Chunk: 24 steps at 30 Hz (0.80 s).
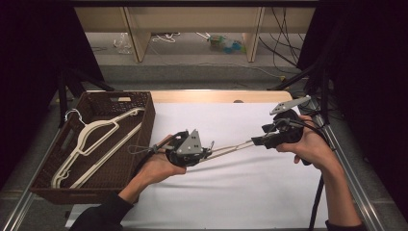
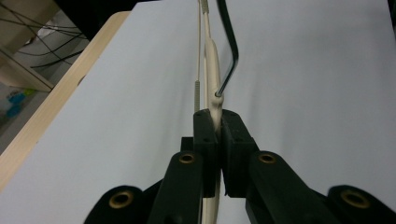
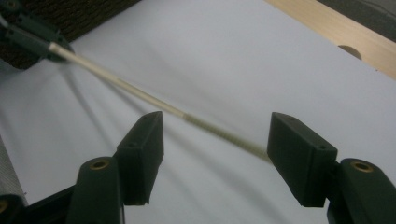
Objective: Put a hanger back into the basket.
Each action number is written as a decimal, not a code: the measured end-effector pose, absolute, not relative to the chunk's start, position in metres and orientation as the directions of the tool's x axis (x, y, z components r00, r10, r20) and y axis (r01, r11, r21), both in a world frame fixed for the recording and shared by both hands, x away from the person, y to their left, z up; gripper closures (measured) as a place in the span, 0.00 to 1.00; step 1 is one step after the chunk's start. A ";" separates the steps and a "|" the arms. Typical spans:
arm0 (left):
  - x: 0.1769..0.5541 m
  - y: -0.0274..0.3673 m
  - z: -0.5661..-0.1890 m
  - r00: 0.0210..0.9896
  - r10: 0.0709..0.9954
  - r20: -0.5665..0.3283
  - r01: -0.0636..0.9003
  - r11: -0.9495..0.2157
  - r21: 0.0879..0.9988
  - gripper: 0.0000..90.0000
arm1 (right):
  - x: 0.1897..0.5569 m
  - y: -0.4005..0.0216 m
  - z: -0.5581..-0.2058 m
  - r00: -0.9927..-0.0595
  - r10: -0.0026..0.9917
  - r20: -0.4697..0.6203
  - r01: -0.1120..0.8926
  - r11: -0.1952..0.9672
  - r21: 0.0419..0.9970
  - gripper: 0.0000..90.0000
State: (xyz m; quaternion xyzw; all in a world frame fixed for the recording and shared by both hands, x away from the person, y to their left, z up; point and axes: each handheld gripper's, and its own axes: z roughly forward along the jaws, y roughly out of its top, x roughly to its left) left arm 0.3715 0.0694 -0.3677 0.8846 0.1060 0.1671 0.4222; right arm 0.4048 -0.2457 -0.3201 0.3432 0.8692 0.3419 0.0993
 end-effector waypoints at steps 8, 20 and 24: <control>0.382 0.093 -0.353 0.893 0.450 0.012 0.228 -0.476 0.850 0.95 | 0.384 -0.246 -0.321 -0.759 0.650 0.025 0.486 0.542 0.686 0.40; 0.379 0.132 -0.317 0.837 0.516 -0.183 0.382 -0.311 0.870 0.95 | 0.361 -0.252 -0.352 -0.758 0.651 0.037 0.510 0.556 0.657 0.35; 0.376 0.149 -0.299 0.824 0.512 -0.244 0.410 -0.241 0.880 0.95 | 0.357 -0.251 -0.368 -0.757 0.652 0.043 0.515 0.554 0.654 0.32</control>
